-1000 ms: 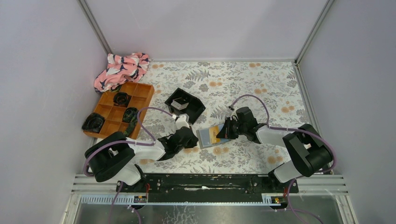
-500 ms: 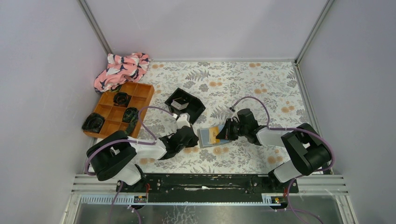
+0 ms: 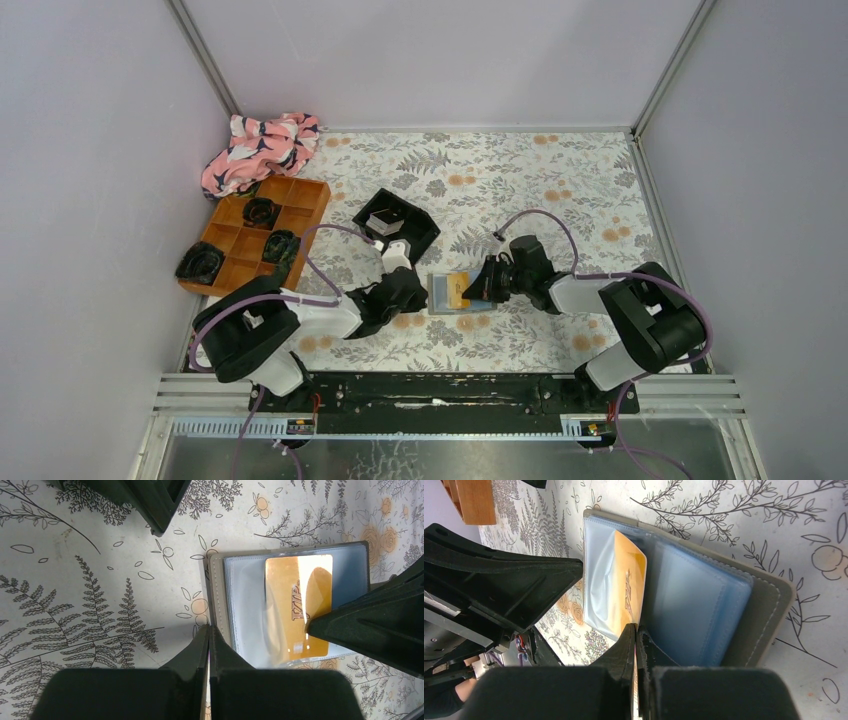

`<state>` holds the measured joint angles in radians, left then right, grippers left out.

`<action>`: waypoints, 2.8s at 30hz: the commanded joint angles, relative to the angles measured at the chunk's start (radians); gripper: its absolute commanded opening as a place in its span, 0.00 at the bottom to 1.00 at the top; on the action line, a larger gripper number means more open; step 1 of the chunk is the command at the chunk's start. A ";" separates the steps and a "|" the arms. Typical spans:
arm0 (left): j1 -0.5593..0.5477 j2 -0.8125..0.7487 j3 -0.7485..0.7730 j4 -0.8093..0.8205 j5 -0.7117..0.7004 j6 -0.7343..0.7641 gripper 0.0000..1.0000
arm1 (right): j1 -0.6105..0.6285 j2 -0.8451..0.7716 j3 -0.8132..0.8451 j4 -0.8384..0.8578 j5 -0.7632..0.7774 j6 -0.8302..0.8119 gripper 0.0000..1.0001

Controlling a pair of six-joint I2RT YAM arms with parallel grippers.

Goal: Put the credit cards into the card holder
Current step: Insert the credit card into the card holder.

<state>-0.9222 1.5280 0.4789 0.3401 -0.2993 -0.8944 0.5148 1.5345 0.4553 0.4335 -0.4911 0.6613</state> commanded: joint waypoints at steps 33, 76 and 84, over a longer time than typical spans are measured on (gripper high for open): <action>-0.035 0.056 -0.012 0.008 0.050 0.006 0.01 | 0.035 -0.025 -0.055 -0.037 0.083 0.152 0.00; -0.040 0.022 -0.034 0.008 0.044 -0.002 0.00 | 0.096 -0.261 0.039 -0.293 0.305 -0.075 0.32; -0.040 0.025 -0.044 0.028 0.056 -0.010 0.00 | 0.096 -0.256 0.053 -0.351 0.397 -0.111 0.05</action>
<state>-0.9543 1.5448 0.4671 0.4011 -0.2691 -0.9062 0.6033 1.2911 0.4934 0.1059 -0.1619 0.5831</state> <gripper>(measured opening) 0.022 0.102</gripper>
